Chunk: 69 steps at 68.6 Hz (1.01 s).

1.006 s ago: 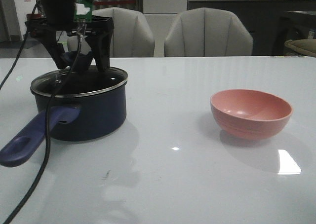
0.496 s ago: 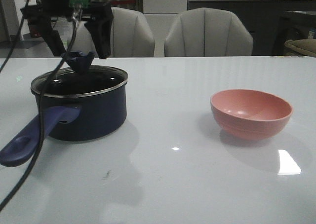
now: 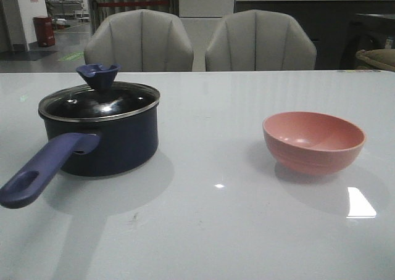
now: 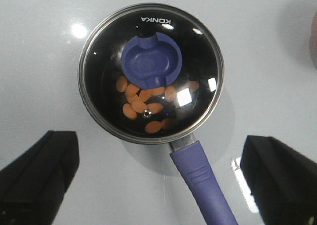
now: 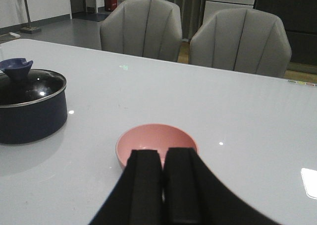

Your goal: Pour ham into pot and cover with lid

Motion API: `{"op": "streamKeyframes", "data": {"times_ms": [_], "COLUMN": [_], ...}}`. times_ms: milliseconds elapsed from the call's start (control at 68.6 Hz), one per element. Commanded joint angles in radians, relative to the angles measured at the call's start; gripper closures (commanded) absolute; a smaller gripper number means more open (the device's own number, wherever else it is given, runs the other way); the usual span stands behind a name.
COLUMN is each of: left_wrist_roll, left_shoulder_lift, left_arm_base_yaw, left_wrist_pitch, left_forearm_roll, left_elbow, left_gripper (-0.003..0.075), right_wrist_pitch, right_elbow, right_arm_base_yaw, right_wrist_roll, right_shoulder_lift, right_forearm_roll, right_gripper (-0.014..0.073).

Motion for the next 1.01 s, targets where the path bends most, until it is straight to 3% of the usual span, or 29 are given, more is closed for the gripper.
{"op": "streamKeyframes", "data": {"times_ms": [0, 365, 583, 715, 890, 992], "left_wrist_roll": [0.007, 0.007, 0.007, 0.007, 0.007, 0.007], "left_shoulder_lift": [-0.182, -0.712, -0.999, -1.145, -1.305, -1.357], "left_arm_base_yaw": [-0.003, -0.003, -0.003, -0.003, -0.003, -0.003], "left_wrist_pitch": [-0.153, -0.494, -0.609, -0.641, -0.694, -0.706], "left_forearm_roll": [-0.002, -0.002, -0.005, -0.019, -0.028, -0.026], "left_elbow": [0.126, 0.614, 0.866, 0.997, 1.104, 1.128], "left_gripper": [0.0029, 0.0029, 0.004, 0.0195, 0.0614, 0.0582], "right_wrist_pitch": [-0.076, -0.076, -0.076, -0.076, -0.076, -0.076], "right_elbow": [-0.026, -0.026, -0.026, -0.026, -0.026, -0.026], "right_arm_base_yaw": [0.001, 0.001, 0.001, 0.001, 0.001, 0.001], "right_wrist_roll": [-0.011, -0.011, -0.011, -0.011, -0.011, -0.011], "right_shoulder_lift": [0.012, 0.012, 0.012, 0.012, 0.012, 0.012], "right_forearm_roll": [0.007, 0.007, 0.007, 0.007, 0.007, 0.007], "right_gripper": [0.0434, 0.0434, 0.0434, 0.0434, 0.0434, 0.0434]}}
